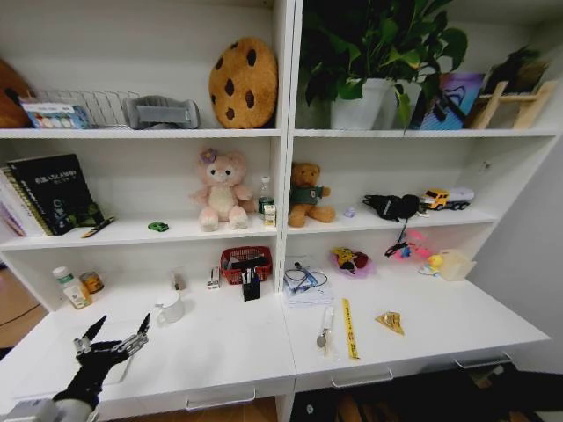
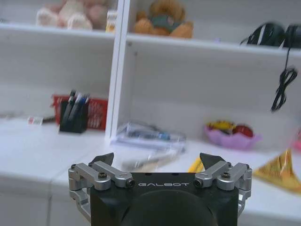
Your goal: Organize the objects on the table.
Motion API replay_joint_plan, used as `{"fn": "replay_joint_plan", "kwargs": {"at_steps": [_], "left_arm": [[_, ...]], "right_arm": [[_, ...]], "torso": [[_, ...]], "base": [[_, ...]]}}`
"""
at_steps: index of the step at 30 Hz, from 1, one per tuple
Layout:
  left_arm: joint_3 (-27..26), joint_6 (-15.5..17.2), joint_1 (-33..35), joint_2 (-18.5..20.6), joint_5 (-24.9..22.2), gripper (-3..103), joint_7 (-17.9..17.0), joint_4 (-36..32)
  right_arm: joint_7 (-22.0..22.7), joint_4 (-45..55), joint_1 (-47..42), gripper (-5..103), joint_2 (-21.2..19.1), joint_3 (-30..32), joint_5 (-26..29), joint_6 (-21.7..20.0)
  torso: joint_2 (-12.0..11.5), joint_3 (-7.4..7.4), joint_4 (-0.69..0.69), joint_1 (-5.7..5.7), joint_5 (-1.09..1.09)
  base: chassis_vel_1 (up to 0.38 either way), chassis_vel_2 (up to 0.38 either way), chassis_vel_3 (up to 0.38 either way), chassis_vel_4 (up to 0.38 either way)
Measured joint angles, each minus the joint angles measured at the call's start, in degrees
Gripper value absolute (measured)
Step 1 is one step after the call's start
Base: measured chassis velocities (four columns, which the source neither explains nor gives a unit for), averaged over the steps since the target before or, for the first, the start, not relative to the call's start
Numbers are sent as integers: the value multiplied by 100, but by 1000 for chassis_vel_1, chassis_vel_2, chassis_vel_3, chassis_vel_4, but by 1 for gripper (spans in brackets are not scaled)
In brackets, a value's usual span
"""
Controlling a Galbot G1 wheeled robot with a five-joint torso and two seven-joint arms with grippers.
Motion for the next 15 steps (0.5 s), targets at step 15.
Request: {"fn": "replay_joint_plan", "kwargs": {"at_steps": [15], "left_arm": [[0,0,0,0,0,100,0,-1]], "right_arm": [[309,1229,1446,100,-614,462,2199,-2150]], "torso": [[-1,1,0,2,0]], "base": [[0,0,0,0]]}}
